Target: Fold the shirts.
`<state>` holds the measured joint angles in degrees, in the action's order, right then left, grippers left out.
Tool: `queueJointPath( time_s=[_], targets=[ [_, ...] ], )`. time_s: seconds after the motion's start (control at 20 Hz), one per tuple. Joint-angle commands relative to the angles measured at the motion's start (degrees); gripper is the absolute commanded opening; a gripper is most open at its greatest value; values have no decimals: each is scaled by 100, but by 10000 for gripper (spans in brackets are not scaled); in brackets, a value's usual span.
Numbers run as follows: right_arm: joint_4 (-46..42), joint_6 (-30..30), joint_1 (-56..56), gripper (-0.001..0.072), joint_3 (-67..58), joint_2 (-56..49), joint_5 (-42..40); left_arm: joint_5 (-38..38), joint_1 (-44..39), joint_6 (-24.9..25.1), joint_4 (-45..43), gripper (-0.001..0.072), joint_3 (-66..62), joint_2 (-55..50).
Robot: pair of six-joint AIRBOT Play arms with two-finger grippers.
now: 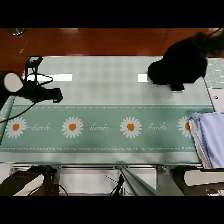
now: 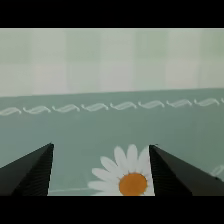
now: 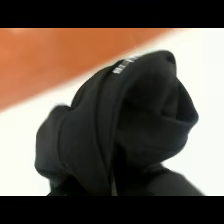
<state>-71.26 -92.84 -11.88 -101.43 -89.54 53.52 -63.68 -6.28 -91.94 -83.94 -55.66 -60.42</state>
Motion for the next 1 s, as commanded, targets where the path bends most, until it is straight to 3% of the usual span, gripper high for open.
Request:
queueJointPath(
  time_s=[0.0,0.35,0.6,0.7,0.85,0.95],
  targets=[
    [219,544,291,36,-756,905,72,-236,-33,240,907,703,656,1187],
    [50,1226,1381,36,-1036,2428,160,-149,-42,212,1058,703,1303,2979],
    [-66,1364,2157,37,-946,2743,2190,-129,-66,238,1692,703,1556,3073],
    [-61,1305,2612,36,-437,2697,2468,-127,-66,238,1692,703,1657,3073],
    [-20,984,3541,36,1032,2597,2059,-17,-63,238,1690,703,1718,3073],
    [98,621,4251,37,2142,2328,1095,181,-63,238,1690,702,1718,3073]
  ],
)
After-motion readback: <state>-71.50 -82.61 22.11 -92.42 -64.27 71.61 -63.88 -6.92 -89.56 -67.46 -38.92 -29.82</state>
